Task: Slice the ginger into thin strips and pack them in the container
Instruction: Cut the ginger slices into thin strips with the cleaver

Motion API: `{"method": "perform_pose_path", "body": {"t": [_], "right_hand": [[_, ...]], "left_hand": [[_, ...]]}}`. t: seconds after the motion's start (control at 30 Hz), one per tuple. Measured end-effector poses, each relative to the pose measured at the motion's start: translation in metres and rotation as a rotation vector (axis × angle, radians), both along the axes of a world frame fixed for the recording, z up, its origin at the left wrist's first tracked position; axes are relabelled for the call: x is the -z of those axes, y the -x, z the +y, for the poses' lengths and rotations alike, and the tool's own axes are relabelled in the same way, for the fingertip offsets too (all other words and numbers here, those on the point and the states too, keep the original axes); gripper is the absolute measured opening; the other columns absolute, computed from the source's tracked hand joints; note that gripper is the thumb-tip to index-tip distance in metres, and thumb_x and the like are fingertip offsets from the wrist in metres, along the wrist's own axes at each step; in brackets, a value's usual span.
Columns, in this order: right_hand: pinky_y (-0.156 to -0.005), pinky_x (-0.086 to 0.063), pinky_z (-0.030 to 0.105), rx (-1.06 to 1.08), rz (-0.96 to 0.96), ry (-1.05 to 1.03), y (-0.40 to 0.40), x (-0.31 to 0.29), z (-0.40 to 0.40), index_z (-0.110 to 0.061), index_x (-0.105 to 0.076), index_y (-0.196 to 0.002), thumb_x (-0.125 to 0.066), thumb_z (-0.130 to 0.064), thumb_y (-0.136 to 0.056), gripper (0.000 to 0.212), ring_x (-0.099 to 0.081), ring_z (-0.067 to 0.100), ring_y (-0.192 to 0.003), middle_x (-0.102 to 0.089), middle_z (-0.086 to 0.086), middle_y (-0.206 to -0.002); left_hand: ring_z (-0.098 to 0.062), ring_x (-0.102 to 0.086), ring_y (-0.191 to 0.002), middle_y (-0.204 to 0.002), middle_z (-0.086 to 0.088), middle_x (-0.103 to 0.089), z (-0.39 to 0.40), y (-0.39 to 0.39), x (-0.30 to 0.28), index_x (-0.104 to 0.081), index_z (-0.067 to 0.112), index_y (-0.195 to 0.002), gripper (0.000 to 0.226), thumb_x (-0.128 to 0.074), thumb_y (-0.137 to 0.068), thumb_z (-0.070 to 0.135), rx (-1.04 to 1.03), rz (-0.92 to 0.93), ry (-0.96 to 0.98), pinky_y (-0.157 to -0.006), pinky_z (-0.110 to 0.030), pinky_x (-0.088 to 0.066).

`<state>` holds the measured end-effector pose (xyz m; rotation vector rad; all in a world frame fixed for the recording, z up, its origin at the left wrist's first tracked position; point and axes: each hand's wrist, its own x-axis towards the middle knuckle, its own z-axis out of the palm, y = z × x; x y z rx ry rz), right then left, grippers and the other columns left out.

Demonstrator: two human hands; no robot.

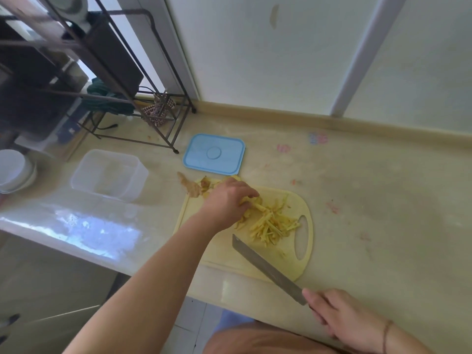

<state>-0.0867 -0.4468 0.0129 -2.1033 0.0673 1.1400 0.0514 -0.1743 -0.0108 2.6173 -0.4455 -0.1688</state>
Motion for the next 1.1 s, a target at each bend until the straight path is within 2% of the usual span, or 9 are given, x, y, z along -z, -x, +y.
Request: {"method": "perform_pose_path", "body": {"t": [0.1, 0.17, 0.4, 0.6, 0.7, 0.8, 0.9, 1.0, 1.1], "right_hand": [[-0.047, -0.035, 0.026, 0.132, 0.071, -0.027, -0.003, -0.001, -0.008, -0.021, -0.048, -0.057, -0.035, -0.082, -0.070, 0.064, -0.041, 0.019, -0.048, -0.046, -0.001, -0.051], [-0.044, -0.030, 0.024, 0.180, 0.097, -0.018, -0.004, -0.002, -0.012, -0.022, -0.046, -0.056, -0.035, -0.084, -0.067, 0.064, -0.036, 0.019, -0.049, -0.043, 0.001, -0.052], [-0.045, -0.031, 0.022, 0.162, 0.117, -0.024, -0.002, -0.007, -0.015, -0.019, -0.045, -0.061, -0.039, -0.064, -0.090, 0.054, -0.038, 0.014, -0.045, -0.040, -0.005, -0.048], [-0.047, -0.035, 0.022, 0.208, 0.115, -0.033, 0.002, -0.011, -0.011, -0.012, -0.049, -0.066, -0.038, -0.052, -0.096, 0.051, -0.038, 0.011, -0.043, -0.040, -0.001, -0.051], [-0.049, -0.034, 0.023, 0.216, 0.124, -0.053, 0.002, -0.013, -0.006, -0.011, -0.051, -0.067, -0.039, -0.050, -0.097, 0.051, -0.038, 0.014, -0.044, -0.042, 0.001, -0.052], [-0.051, -0.036, 0.025, 0.259, 0.123, -0.063, 0.006, -0.014, -0.007, -0.004, -0.054, -0.065, -0.040, -0.047, -0.097, 0.055, -0.041, 0.019, -0.047, -0.045, 0.004, -0.052], [-0.053, -0.036, 0.027, 0.304, 0.146, -0.068, 0.011, -0.018, -0.010, -0.006, -0.053, -0.063, -0.037, -0.061, -0.087, 0.061, -0.040, 0.020, -0.046, -0.043, 0.007, -0.049], [-0.050, -0.032, 0.026, 0.325, 0.170, -0.092, 0.012, -0.018, -0.012, -0.009, -0.048, -0.062, -0.023, -0.079, -0.078, 0.077, -0.032, 0.019, -0.043, -0.037, 0.007, -0.046], [-0.040, -0.026, 0.023, 0.396, 0.194, -0.133, 0.011, -0.021, -0.011, -0.008, -0.048, -0.061, -0.041, -0.084, -0.061, 0.076, -0.027, 0.016, -0.038, -0.034, 0.011, -0.046]], "left_hand": [[-0.020, -0.050, -0.115, -0.119, 0.010, -0.067, -0.007, -0.012, 0.002, -0.071, 0.028, -0.119, 0.031, -0.070, -0.089, 0.023, 0.158, 0.053, -0.185, -0.098, -0.040, -0.036], [-0.018, -0.045, -0.118, -0.123, 0.013, -0.064, -0.012, -0.019, 0.004, -0.069, 0.031, -0.121, 0.031, -0.067, -0.090, 0.030, 0.249, 0.061, -0.276, -0.096, -0.036, -0.029], [-0.020, -0.046, -0.109, -0.108, 0.011, -0.065, -0.019, -0.024, 0.008, -0.073, 0.027, -0.111, 0.023, -0.060, -0.092, 0.029, 0.315, -0.020, -0.308, -0.092, -0.037, -0.026], [-0.022, -0.045, -0.099, -0.097, 0.004, -0.064, 0.000, -0.005, 0.001, -0.068, 0.012, -0.109, 0.017, -0.057, -0.099, 0.022, -0.036, 0.078, -0.030, -0.087, -0.034, -0.034], [-0.018, -0.042, -0.087, -0.082, 0.004, -0.056, 0.007, 0.012, -0.005, -0.061, 0.012, -0.093, 0.012, -0.053, -0.101, 0.017, -0.161, 0.216, 0.114, -0.075, -0.032, -0.035], [-0.020, -0.045, -0.072, -0.074, -0.005, -0.054, 0.009, 0.025, -0.008, -0.048, 0.011, -0.080, 0.024, -0.048, -0.103, 0.017, -0.265, 0.318, 0.196, -0.063, -0.034, -0.036], [-0.015, -0.040, -0.063, -0.069, -0.001, -0.049, 0.006, 0.034, -0.013, -0.042, 0.014, -0.075, 0.031, -0.044, -0.104, 0.021, -0.330, 0.370, 0.246, -0.059, -0.034, -0.034], [-0.011, -0.039, -0.061, -0.068, 0.001, -0.048, 0.002, 0.045, -0.014, -0.043, 0.013, -0.073, 0.032, -0.048, -0.102, 0.026, -0.383, 0.418, 0.315, -0.058, -0.030, -0.035], [-0.010, -0.045, -0.060, -0.067, -0.011, -0.054, -0.003, 0.053, -0.008, -0.050, 0.007, -0.073, 0.030, -0.065, -0.092, 0.025, -0.424, 0.442, 0.409, -0.058, -0.027, -0.039]]}}
